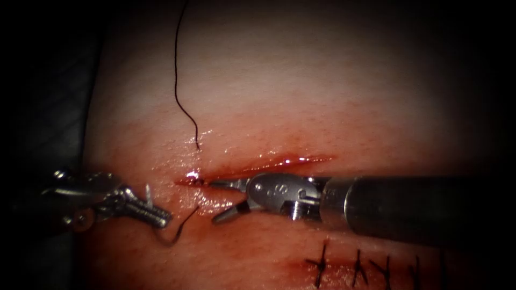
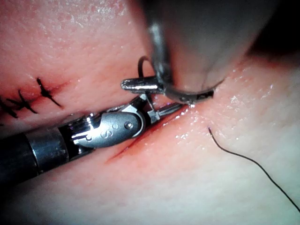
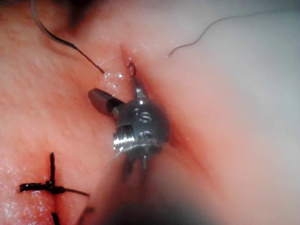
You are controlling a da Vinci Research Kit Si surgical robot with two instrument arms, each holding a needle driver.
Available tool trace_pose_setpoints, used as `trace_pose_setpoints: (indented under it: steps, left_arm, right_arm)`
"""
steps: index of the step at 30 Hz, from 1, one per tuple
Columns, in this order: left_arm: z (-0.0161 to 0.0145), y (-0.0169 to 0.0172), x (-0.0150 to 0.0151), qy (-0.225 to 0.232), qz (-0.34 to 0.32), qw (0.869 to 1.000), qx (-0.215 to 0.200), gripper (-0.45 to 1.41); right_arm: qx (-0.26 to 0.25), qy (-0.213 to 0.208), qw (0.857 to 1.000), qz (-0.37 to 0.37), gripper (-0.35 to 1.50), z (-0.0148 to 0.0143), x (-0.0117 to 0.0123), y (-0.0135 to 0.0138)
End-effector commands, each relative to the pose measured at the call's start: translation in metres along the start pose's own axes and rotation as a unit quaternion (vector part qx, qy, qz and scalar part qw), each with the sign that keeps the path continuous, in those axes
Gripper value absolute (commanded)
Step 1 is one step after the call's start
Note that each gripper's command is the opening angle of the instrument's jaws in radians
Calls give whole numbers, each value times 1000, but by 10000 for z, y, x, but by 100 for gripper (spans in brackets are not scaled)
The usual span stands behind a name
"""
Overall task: Wound Closure
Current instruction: Grab the needle with the left gripper to pull it through, then use the right gripper to pull the suture through until a short suture tail remains.
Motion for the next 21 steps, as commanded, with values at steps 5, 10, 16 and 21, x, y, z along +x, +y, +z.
trace_pose_setpoints:
  steps: [5, 10, 16, 21]
  left_arm:
    - [0, 27, -4, -5, 154, 988, 22, -45]
    - [-3, 53, -9, -2, 290, 956, 45, -45]
    - [-4, 76, -11, 13, 388, 920, 55, -45]
    - [-1, 90, -11, 16, 415, 908, 62, -45]
  right_arm:
    - [1, 5, 1000, 0, 61, 7, 0, 1]
    - [-6, 24, 1000, -6, 63, 3, 6, 5]
    - [-16, 63, 998, -8, 71, -8, 31, 6]
    - [-16, 91, 996, -7, 83, -15, 55, 5]
